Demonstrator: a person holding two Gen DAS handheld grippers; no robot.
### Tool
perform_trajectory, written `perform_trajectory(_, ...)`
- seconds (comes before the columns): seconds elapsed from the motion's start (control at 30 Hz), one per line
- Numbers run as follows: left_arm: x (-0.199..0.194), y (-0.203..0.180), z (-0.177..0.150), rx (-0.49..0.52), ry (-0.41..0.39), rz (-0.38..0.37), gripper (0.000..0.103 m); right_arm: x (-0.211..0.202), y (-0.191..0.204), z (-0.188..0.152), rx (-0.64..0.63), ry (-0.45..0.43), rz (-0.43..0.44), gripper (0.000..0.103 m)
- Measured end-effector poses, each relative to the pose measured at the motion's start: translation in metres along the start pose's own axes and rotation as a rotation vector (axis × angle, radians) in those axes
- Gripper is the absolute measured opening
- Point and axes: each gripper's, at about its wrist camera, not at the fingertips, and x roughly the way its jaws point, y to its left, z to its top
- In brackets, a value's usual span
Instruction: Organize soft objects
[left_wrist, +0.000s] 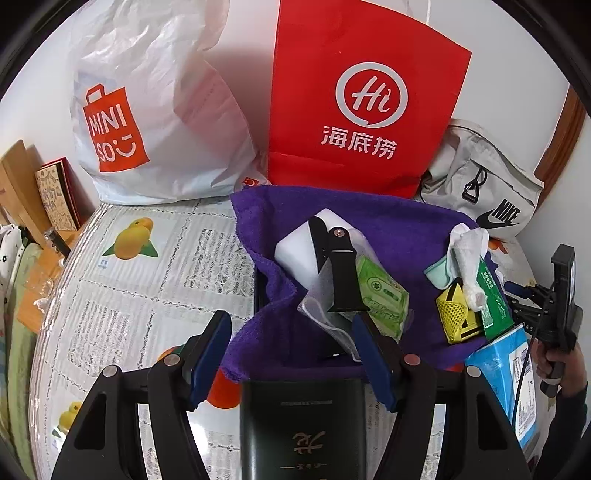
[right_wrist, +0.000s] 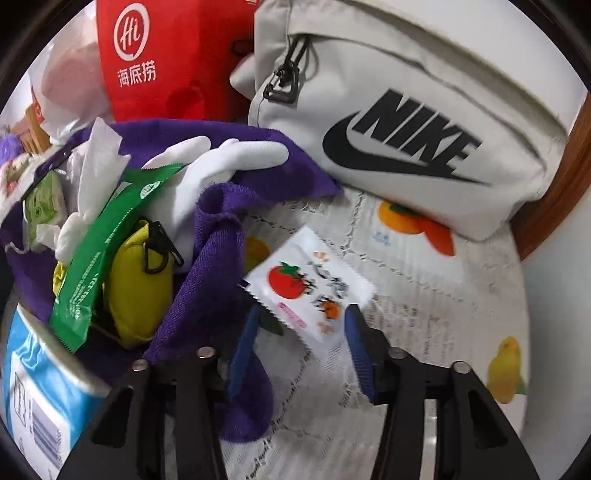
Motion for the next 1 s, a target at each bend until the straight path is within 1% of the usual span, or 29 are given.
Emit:
perform_trajectory(0.07, 0.000, 0.002, 0.001, -0.004, -0.001, 0.000, 0.066, 0.002, 0.000, 0.000, -0.007, -0.020, -0.017, 0.043)
perform_trajectory(0.1, 0.000, 0.003, 0.001, -0.005, -0.001, -0.002, 0.066, 0.002, 0.002, 0.000, -0.018, -0.026, -0.020, 0.035)
perform_trajectory(0.13, 0.000, 0.003, 0.001, -0.005, -0.002, -0.002, 0.066, 0.002, 0.004, 0.000, -0.035, -0.031, -0.017, 0.032)
perform_trajectory(0.17, 0.000, 0.003, 0.001, -0.004, -0.002, -0.002, 0.066, 0.002, 0.007, 0.000, -0.050, -0.036, -0.017, 0.024)
perform_trajectory(0.2, 0.000, 0.003, 0.001, -0.004, -0.002, -0.003, 0.066, 0.002, 0.009, 0.000, -0.058, -0.039, -0.020, 0.018)
perform_trajectory(0.3, 0.000, 0.003, 0.000, -0.006, 0.004, -0.011, 0.066, -0.004, 0.021, 0.001, -0.100, -0.057, -0.047, 0.012)
perform_trajectory(0.4, -0.002, 0.004, -0.001, -0.004, 0.004, -0.018, 0.066, -0.013, 0.025, 0.001, -0.086, -0.073, -0.025, 0.008)
perform_trajectory(0.57, -0.007, 0.007, -0.004, -0.014, 0.000, -0.030, 0.066, -0.030, 0.023, 0.004, -0.028, -0.106, -0.020, 0.003)
perform_trajectory(0.6, -0.008, 0.007, -0.005, -0.014, -0.002, -0.032, 0.066, -0.031, 0.024, 0.008, -0.020, -0.115, -0.024, 0.003)
perform_trajectory(0.73, -0.011, 0.010, -0.007, -0.021, -0.006, -0.040, 0.066, -0.058, 0.025, 0.023, 0.005, -0.179, -0.007, 0.002)
perform_trajectory(0.77, -0.011, 0.011, -0.007, -0.023, -0.006, -0.042, 0.066, -0.065, 0.031, 0.028, 0.005, -0.194, 0.028, 0.002)
perform_trajectory(0.83, -0.011, 0.012, -0.008, -0.027, -0.003, -0.044, 0.066, -0.074, 0.046, 0.036, -0.020, -0.214, 0.065, 0.002)
perform_trajectory(0.93, -0.013, 0.013, -0.009, -0.028, -0.001, -0.048, 0.066, -0.074, 0.068, 0.044, -0.072, -0.217, 0.087, 0.002)
perform_trajectory(1.0, -0.014, 0.015, -0.009, -0.030, -0.003, -0.049, 0.066, -0.070, 0.079, 0.048, -0.090, -0.197, 0.101, 0.003)
